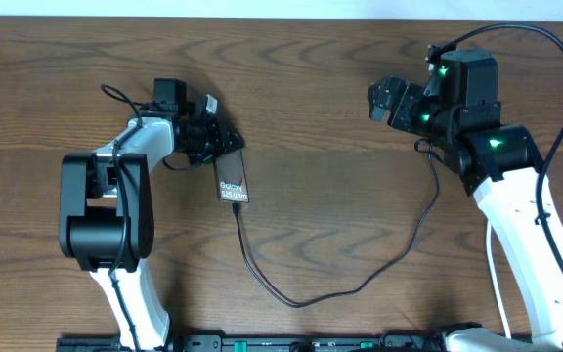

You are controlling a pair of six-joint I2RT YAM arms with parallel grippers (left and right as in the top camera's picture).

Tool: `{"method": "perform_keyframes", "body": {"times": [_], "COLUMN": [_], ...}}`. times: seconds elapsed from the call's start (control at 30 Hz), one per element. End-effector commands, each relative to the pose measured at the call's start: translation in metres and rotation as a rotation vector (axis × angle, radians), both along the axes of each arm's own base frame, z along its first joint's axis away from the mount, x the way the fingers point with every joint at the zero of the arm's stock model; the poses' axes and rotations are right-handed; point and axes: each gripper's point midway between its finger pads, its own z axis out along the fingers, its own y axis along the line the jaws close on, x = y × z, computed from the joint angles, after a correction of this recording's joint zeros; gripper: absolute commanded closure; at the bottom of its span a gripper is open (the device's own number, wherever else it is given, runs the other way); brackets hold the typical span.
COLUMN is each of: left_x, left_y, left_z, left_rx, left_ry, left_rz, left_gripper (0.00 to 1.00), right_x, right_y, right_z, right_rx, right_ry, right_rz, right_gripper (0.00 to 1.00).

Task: Plug charger to phone and switch on socket
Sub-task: 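Lower the phone flat onto the table center with the left gripper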

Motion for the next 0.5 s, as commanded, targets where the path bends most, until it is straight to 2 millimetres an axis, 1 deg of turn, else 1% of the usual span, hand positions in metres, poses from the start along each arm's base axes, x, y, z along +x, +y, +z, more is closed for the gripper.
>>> {"method": "perform_keyframes", "body": {"times": [0.0,0.07,0.2,0.27,0.3,0.37,0.47], "left_x": [-0.002,-0.002,-0.004,-0.007,-0.013,-0.019,-0.024], "left_y": [0.002,0.002,0.005,0.013,0.025,0.036,0.045], "left_z": [-0.007,-0.007,-0.01,-0.017,-0.026,-0.032,-0.037], "left_rx": [0.016,0.016,0.037,0.094,0.171,0.24,0.294], "left_ry": [0.02,0.02,0.035,0.064,0.104,0.134,0.161], "left_rz": [-0.001,-0.001,0.006,0.029,0.061,0.079,0.088], "left_gripper": [0.68,0.65,0.62,0.62,0.61,0.59,0.56], "right_x": [0.001,0.001,0.001,0.001,0.001,0.001,0.001], "right_y": [-0.001,-0.001,-0.001,-0.001,-0.001,-0.001,-0.001], "right_z": [-0.003,-0.003,-0.003,-0.003,-0.003,-0.003,-0.003], "right_rx": [-0.023,-0.023,-0.023,-0.023,-0.023,-0.023,-0.023], "right_ry": [0.003,0.004,0.004,0.004,0.004,0.004,0.004], "right_rz": [0.006,0.006,0.006,0.006,0.006,0.006,0.006], "right_gripper": [0.01,0.01,0.01,0.01,0.01,0.01,0.01]}}
